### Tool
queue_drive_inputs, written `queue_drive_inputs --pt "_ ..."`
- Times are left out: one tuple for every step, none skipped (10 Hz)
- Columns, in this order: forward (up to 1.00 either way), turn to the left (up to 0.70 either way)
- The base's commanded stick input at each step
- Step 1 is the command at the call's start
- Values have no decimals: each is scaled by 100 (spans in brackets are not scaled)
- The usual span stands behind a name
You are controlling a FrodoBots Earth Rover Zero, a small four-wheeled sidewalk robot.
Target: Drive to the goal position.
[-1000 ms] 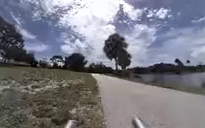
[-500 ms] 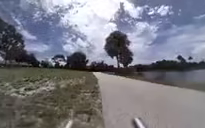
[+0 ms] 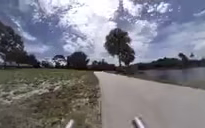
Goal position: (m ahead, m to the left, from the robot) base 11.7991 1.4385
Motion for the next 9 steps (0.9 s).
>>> queue_drive_inputs --pt "85 0" --pt "85 0" --pt "85 0" --pt "85 0" --pt "85 0" --pt "85 0" --pt "85 0" --pt "85 0" --pt "85 0"
